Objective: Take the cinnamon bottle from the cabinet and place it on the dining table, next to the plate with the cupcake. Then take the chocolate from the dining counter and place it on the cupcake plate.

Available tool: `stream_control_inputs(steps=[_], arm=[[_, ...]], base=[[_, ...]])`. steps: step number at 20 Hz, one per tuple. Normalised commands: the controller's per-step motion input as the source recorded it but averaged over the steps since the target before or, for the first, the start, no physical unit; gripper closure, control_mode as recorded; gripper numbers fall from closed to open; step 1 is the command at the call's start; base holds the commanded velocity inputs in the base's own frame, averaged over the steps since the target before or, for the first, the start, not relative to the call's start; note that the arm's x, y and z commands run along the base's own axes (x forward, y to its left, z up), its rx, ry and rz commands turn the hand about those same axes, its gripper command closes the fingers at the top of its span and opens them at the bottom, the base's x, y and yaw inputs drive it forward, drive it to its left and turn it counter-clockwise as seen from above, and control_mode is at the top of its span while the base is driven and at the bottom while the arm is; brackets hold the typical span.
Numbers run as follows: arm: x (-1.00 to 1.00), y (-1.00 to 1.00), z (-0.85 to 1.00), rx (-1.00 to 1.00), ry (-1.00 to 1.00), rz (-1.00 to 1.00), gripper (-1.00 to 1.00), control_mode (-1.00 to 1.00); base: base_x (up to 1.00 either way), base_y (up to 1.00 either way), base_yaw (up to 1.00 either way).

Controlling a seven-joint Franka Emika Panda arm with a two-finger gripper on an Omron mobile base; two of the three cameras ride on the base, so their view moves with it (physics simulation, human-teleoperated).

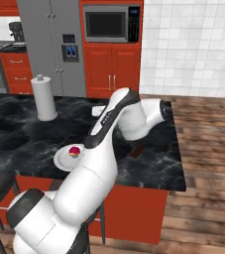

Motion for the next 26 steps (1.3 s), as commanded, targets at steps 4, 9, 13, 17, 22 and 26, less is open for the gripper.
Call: stream_control_inputs(steps=[4,9,13,17,22,26], arm=[[0.02,0.00,-0.07,-0.51,0.76,-0.36,-1.00,-1.00],[0.00,-0.16,-0.60,-0.43,0.82,-0.38,-1.00,-1.00],[0.01,-0.32,-0.38,-0.30,0.71,-0.35,-1.00,-1.00],[0.07,-0.25,-0.76,-0.43,0.43,-0.32,-1.00,-1.00],[0.28,-0.07,-0.66,-0.36,0.13,-0.23,-1.00,-1.00],[0.23,-0.26,-0.35,-0.06,0.00,-0.12,-1.00,-1.00]], base=[[0.00,0.00,0.00],[0.00,0.00,0.00],[0.00,0.00,0.00],[0.00,0.00,0.00],[0.00,0.00,0.00],[0.00,0.00,0.00]])
